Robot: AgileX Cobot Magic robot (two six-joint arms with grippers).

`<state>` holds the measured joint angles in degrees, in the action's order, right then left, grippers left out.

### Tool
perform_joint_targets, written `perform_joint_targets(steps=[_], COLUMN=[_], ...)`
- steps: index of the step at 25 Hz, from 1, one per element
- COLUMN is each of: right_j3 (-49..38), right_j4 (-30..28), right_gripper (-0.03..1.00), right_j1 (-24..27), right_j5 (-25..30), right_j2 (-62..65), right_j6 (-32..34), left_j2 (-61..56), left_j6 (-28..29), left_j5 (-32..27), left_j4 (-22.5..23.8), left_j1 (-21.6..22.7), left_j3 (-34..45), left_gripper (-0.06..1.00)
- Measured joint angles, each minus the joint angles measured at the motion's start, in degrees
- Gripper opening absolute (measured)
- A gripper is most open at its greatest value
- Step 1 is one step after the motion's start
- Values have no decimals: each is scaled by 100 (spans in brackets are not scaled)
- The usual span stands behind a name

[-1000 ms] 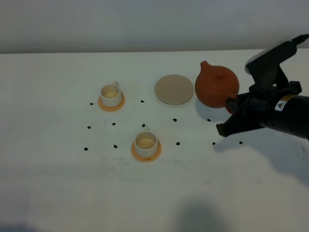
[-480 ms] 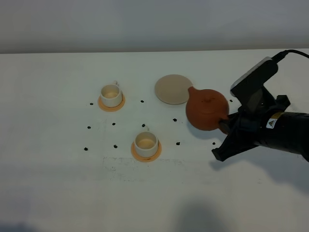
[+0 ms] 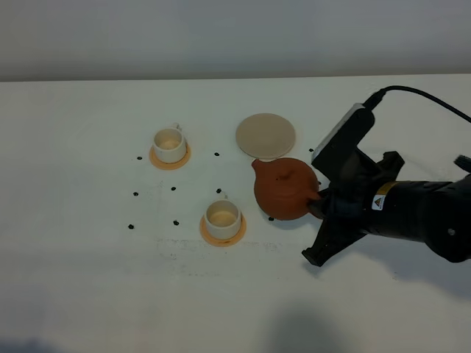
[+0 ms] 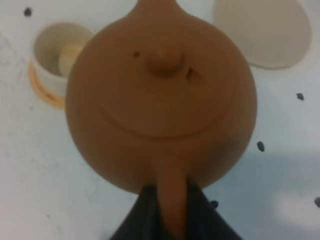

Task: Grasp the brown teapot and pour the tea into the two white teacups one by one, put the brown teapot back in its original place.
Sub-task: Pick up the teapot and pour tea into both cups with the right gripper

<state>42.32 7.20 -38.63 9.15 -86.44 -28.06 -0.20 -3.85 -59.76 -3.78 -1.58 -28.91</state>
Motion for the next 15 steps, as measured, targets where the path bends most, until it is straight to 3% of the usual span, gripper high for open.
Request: perform_joint_targets(steps=[15], right_j3=[60], right_j4=[-1671], right_gripper=[8], right_j1=[-223], right_j5=[-281], right_j2=[-419], right_j6=[5], left_j2=[0], left_j6=[0], left_j5=[0], left_j4=[0], left_j1=[0], left_j3=[0], left_gripper=[47])
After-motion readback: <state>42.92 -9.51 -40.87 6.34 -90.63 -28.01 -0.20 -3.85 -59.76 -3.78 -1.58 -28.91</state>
